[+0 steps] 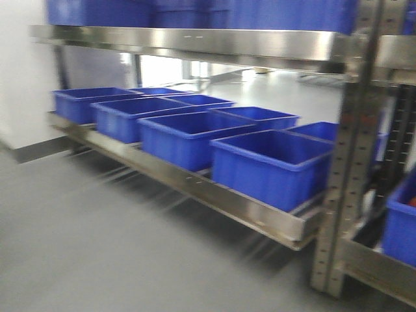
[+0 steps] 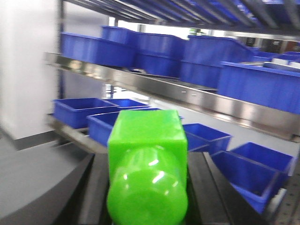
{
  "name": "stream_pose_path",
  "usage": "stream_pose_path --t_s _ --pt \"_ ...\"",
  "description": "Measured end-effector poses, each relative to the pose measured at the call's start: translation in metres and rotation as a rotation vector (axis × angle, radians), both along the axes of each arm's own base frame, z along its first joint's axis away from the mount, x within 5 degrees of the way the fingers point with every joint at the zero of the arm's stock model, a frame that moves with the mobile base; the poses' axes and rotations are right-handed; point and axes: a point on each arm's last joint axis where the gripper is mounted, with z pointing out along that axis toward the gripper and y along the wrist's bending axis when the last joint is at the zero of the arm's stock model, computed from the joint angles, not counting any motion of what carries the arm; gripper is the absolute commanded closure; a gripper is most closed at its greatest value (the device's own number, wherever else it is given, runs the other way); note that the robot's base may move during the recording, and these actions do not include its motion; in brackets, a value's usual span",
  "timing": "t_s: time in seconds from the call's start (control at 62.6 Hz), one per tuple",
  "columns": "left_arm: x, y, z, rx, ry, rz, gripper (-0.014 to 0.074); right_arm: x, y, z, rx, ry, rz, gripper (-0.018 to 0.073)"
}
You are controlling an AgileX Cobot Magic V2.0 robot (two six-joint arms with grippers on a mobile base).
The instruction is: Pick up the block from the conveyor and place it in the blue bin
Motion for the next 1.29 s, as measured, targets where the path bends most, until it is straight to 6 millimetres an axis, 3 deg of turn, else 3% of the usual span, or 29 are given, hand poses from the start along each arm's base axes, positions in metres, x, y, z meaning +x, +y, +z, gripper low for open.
stream_pose_path --t_s 1.294 --pt "0.0 0.0 0.0001 0.0 -0.002 0.0 0.0708 0.0 0.0 0.0 0.0 0.0 0.0 0.0721"
